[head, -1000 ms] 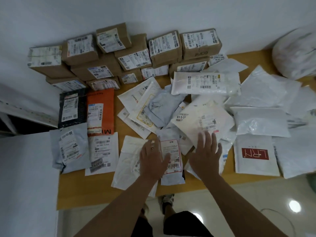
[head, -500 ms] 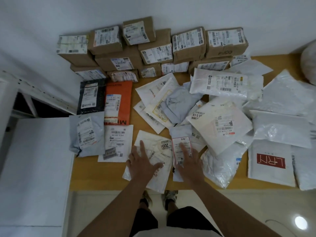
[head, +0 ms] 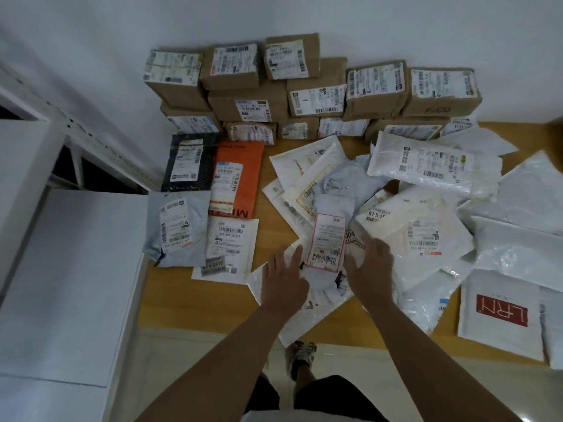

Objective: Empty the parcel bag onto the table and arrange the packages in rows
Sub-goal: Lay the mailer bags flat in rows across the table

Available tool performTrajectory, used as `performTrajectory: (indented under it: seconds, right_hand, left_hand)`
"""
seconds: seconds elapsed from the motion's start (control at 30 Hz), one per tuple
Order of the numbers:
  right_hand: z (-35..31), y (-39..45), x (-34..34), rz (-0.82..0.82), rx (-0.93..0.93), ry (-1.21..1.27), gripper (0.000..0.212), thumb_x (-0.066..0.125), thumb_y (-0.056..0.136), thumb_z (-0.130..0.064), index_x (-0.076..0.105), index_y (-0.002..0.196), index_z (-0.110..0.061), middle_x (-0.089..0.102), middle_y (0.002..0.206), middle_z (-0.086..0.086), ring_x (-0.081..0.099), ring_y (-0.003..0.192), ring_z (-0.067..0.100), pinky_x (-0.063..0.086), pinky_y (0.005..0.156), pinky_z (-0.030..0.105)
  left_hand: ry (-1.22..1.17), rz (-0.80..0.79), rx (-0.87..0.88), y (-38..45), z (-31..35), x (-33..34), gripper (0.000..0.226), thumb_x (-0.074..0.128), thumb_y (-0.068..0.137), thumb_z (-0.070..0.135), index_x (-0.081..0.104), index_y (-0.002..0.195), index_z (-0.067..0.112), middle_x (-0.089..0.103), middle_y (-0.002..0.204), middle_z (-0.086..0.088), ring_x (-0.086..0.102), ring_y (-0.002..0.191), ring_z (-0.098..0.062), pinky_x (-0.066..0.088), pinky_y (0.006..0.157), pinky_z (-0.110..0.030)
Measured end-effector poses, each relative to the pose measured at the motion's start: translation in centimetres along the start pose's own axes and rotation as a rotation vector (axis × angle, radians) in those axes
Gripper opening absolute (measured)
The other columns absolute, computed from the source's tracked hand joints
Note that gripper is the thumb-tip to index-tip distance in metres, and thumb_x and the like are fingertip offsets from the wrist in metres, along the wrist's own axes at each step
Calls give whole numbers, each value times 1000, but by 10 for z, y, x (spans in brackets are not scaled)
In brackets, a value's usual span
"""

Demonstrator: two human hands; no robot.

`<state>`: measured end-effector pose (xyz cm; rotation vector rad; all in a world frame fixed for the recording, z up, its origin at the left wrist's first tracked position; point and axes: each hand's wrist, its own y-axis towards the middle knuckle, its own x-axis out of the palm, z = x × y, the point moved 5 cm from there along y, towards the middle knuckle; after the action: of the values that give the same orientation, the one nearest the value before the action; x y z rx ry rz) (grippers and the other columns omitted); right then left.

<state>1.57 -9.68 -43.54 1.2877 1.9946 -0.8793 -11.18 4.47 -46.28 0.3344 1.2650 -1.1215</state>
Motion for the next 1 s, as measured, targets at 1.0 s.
performTrajectory:
  seconds: [1.0]
  right_hand:
    - [-113, 147, 72, -518, -573, -853, 103, 46, 76, -82, -9, 153, -40, -11, 164, -8, -18, 148, 37, -6, 105, 76]
  left_hand:
    - [-178, 57, -143, 207, -28, -100, 67, 50, 95, 27, 15, 153, 24, 8, 162, -7, 9, 148, -32, 19, 119, -48]
